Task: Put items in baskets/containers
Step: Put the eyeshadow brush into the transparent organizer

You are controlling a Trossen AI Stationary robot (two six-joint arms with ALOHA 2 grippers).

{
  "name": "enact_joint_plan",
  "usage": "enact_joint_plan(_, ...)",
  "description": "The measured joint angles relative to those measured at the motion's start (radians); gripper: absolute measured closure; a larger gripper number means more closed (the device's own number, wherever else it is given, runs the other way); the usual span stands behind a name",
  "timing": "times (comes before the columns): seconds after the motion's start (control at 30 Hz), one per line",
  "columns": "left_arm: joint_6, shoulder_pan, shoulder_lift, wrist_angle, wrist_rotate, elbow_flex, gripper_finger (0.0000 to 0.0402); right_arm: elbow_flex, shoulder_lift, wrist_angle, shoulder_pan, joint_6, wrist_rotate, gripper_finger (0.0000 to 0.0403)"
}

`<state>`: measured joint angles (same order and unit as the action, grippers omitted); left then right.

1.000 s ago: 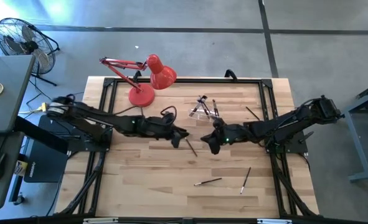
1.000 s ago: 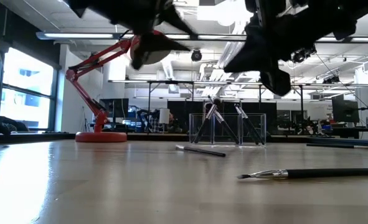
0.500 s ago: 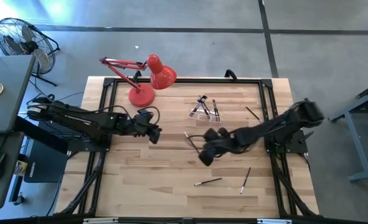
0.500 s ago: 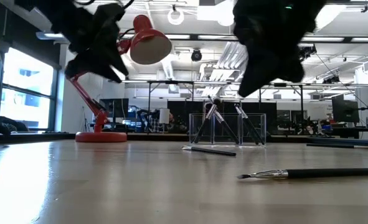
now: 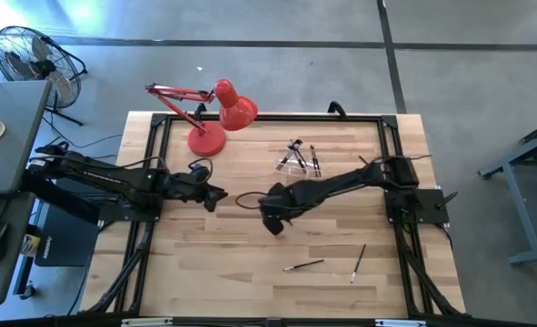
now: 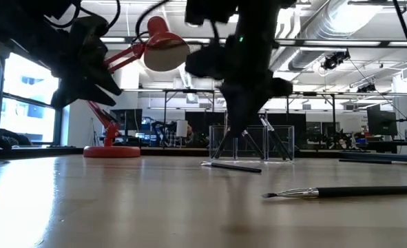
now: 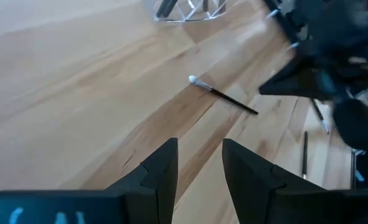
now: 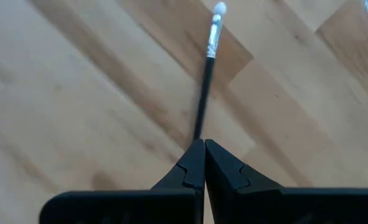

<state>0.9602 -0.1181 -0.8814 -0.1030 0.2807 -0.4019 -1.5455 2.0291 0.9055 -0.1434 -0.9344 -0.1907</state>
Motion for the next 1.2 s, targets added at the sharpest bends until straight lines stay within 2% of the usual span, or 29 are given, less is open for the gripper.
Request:
enact_joint_plan(0.3, -0.049, 0.0, 0.005, -0.004, -0.063, -0.002, 0.0277, 0.006, 0.036, -0.041, 0.026, -0.005, 0.015, 0.0402)
enact_joint_plan(0.5, -0.077, 0.0, 0.005, -0.005, -0.065, -0.002, 0.0277, 0.006, 0.036, -0.091, 0.022, -0.035, -0.004, 0.0398)
enact_joint_plan(0.6, -0.092, 0.0, 0.005, -0.005, -0.065, -0.002, 0.0277, 0.006, 0.036, -0.091, 0.021, -0.065, -0.012, 0.0376)
enact_joint_plan(0.8, -0.092, 0.0, 0.004, -0.005, -0.065, -0.002, 0.0277, 0.006, 0.036, -0.09, 0.022, -0.085, -0.012, 0.0303)
enact_joint_plan(0.93, -0.092, 0.0, 0.004, -0.005, -0.068, -0.002, 0.0277, 0.006, 0.044, -0.084, 0.019, -0.052, -0.01, 0.0279)
enact_joint_plan(1.07, -0.092, 0.0, 0.004, -0.005, -0.078, -0.002, 0.0277, 0.006, 0.081, -0.073, 0.019, -0.052, 0.01, 0.0283)
enact_joint_plan(1.2, -0.092, 0.0, 0.004, -0.004, -0.08, -0.002, 0.0277, 0.002, 0.133, -0.072, 0.018, -0.085, 0.05, 0.0307)
